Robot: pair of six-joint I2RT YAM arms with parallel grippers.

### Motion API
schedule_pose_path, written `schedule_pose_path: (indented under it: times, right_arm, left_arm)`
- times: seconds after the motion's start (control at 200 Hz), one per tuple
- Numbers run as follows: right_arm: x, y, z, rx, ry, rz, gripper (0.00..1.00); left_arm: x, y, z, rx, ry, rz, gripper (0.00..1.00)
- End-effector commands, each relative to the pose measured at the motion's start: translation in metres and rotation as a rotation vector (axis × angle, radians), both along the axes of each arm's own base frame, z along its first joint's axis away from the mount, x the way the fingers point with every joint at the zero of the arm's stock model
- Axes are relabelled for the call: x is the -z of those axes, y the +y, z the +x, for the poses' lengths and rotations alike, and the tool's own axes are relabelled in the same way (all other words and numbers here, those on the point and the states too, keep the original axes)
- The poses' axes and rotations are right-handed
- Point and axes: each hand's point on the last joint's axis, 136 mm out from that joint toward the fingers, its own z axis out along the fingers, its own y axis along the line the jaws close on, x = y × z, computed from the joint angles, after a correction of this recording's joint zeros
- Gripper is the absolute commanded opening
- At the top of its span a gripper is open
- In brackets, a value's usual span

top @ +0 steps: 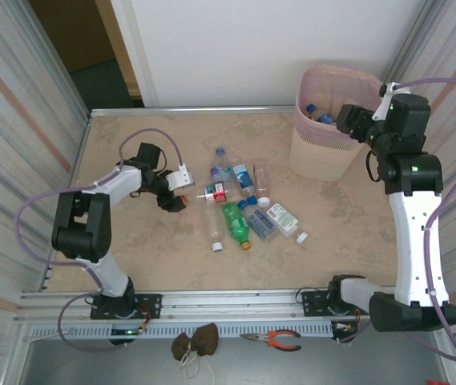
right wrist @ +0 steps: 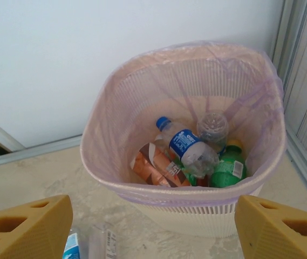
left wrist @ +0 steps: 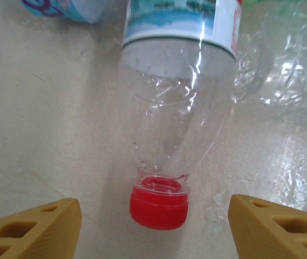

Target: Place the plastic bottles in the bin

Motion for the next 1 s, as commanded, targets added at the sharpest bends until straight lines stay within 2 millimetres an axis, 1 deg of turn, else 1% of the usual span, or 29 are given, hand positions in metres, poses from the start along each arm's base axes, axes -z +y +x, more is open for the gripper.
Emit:
schedule_pose_path:
  times: [0.0, 0.195, 0.336, 0.426, 0.726, 0.992]
  right_arm:
    - [-0.004, -0.002, -0.001, 0.015, -0.023, -0.011, 0.78]
    - [-0.002, -0.002, 0.001, 0.012, -0.022, -0.012, 0.78]
    - [0.002, -0.001, 0.003, 0.009, -0.012, -0.015, 0.78]
    - [0.004, -0.001, 0.003, 0.008, -0.01, -0.014, 0.78]
    - [0.007, -0.002, 0.003, 0.008, -0.005, -0.015, 0.78]
    - [0.003, -0.002, -0.001, 0.005, -0.01, -0.02, 0.78]
  left_arm:
    - [0.003, -0.006, 0.004, 0.053, -0.013, 0.022, 0.72]
    - [0.022, -0.011, -0.001, 0.079, 0.029, 0.051, 0.67]
    - [0.03, -0.01, -0.003, 0.084, 0.046, 0.067, 0.64]
    - [0.033, -0.009, -0.004, 0.085, 0.05, 0.078, 0.59]
    - [0.038, -0.009, -0.005, 0.091, 0.047, 0.105, 0.46]
    - [0.03, -0.012, -0.007, 0.102, 0.026, 0.095, 0.35]
